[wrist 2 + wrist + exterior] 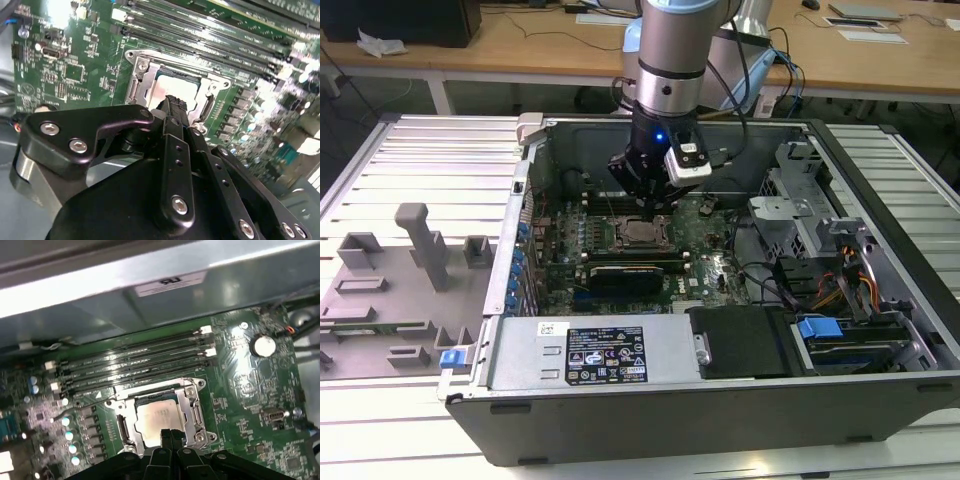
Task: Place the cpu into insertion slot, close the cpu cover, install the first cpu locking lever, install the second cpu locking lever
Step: 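Close the cpu cover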
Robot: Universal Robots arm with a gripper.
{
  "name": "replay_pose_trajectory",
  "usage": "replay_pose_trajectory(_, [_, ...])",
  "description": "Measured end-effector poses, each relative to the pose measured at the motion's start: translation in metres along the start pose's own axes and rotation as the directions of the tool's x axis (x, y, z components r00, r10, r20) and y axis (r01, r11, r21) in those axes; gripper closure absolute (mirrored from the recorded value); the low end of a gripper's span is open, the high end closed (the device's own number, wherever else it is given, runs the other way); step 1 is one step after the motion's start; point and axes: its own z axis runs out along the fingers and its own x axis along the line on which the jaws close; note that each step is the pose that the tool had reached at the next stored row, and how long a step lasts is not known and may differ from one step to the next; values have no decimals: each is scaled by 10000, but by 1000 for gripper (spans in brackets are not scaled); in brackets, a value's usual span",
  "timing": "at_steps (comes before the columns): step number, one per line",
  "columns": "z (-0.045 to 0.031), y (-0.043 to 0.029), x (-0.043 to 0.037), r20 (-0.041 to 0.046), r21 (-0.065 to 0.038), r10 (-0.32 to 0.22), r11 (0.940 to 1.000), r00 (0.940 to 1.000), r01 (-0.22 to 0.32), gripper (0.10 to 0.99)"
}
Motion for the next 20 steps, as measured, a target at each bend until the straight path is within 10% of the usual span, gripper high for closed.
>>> replay_pose_trajectory(9, [7, 0, 3, 222, 31, -1249, 9922, 9919, 1249, 980])
replay_pose_trajectory(20, [21, -26, 144, 501, 25, -1436, 9896, 9884, 1437, 980])
